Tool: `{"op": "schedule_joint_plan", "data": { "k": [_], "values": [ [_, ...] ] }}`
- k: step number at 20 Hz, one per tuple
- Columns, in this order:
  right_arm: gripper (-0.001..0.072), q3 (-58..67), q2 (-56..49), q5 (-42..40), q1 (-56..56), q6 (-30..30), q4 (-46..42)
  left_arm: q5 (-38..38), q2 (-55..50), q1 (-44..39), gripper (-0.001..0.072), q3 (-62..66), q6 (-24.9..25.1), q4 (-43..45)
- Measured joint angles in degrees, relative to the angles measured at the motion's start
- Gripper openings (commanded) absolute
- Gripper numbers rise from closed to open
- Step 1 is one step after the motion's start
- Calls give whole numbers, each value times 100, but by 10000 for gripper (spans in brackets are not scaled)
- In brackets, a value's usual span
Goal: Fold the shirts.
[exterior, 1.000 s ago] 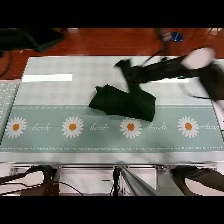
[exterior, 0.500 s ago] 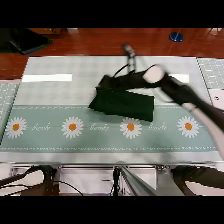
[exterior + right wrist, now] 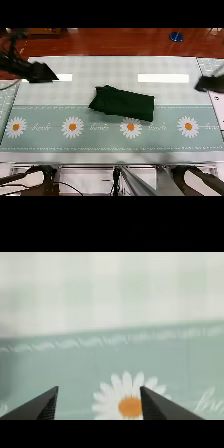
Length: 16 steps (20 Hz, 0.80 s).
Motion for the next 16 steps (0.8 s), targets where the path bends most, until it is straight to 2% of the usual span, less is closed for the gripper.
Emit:
{"op": "schedule_joint_plan", "data": {
  "k": [3,6,9,13,15,16],
  "values": [
    [604,-791,-151,179,-863,-457,1019,50,-142,-339,599,-468,-479,1088],
    [604,-1659,-389,-125,-1080,-1032,2317,229,-201,-575,599,-772,-807,1672],
    [602,-2238,-715,-706,-745,-1497,3375,291,-221,-730,599,-896,-1019,1934],
    [593,-2509,-1257,-1480,155,-1753,4177,302,-210,-841,599,-949,-1209,2059],
    [552,-2555,-1504,-1845,614,-1805,4531,238,-199,-881,599,-960,-1259,2072],
    [477,-2568,-1617,-2002,835,-1821,4750,221,-192,-896,599,-962,-1270,2070]
  ]
}}
